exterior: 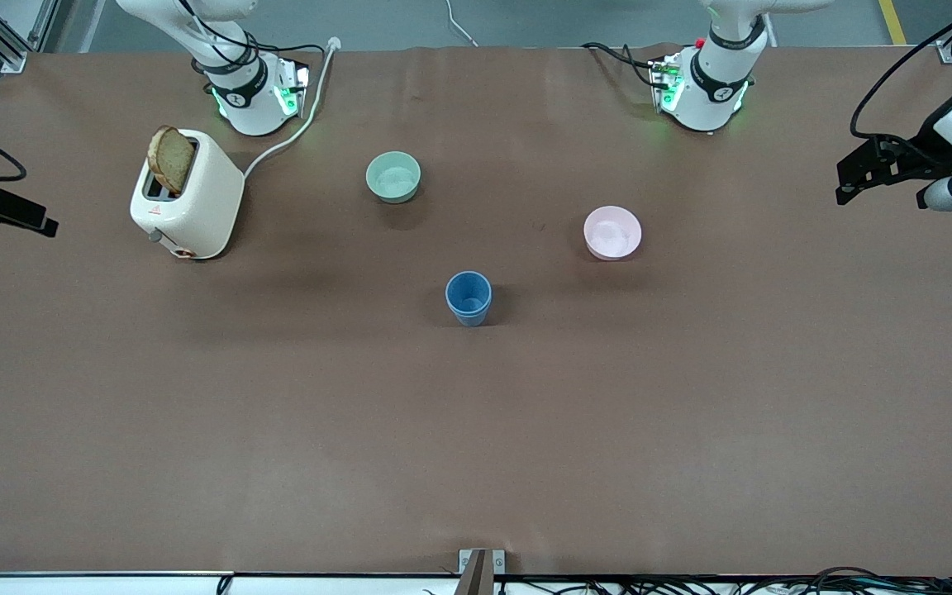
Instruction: Stack blue cups with both arms
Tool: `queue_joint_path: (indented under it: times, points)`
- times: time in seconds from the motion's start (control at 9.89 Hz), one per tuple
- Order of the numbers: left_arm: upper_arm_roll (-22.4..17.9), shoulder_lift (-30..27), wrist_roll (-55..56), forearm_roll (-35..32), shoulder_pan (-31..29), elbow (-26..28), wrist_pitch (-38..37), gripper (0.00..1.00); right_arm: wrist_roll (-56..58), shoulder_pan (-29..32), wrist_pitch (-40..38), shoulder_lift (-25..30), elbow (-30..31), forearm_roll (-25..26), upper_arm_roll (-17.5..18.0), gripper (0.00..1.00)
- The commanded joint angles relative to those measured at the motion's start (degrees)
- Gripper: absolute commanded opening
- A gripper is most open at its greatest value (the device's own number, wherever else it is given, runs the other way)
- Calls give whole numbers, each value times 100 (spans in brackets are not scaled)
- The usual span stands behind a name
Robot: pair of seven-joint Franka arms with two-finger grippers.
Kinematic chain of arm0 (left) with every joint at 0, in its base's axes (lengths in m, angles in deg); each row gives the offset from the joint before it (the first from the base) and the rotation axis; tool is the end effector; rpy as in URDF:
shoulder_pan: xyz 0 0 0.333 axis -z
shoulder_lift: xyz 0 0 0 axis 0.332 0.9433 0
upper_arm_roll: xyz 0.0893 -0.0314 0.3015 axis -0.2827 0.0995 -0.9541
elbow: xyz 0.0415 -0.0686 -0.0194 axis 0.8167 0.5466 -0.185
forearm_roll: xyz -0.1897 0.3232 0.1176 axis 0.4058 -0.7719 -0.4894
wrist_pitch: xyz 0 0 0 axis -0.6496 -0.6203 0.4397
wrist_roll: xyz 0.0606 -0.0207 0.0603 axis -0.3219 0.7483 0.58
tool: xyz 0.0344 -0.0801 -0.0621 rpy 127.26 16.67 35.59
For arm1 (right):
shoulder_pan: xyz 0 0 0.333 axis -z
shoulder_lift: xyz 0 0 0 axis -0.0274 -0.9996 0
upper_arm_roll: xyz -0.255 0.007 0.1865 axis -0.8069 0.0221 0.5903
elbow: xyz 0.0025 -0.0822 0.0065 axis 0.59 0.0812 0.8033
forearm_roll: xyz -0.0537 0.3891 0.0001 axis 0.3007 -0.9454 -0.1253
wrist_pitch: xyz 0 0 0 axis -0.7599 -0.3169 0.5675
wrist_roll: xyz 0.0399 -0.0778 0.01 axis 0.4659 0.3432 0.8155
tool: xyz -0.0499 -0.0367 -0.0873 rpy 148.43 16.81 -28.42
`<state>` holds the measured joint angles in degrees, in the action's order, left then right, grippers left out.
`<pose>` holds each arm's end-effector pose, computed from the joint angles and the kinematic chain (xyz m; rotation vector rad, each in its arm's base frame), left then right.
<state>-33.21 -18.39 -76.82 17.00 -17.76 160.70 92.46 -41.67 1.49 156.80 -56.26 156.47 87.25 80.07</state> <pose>0.5377 -0.0600 0.6535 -3.1184 0.1451 0.0111 0.5516 -0.0672 0.6224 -3.0996 0.2085 0.1375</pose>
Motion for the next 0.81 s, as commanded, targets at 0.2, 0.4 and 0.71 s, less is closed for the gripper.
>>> queue_joint_path:
  times: [0.2,0.4,0.71]
  points:
    - [2,121,-95,-108,-13,-20,-105,100,420,230,207,271,-164,30,109,100]
    - [10,121,-86,-108,5,-11,-105,100,-551,169,6,305,-147,83,135,100]
    - [19,130,-86,-108,5,-2,-105,100,-601,616,5,306,-68,65,582,100]
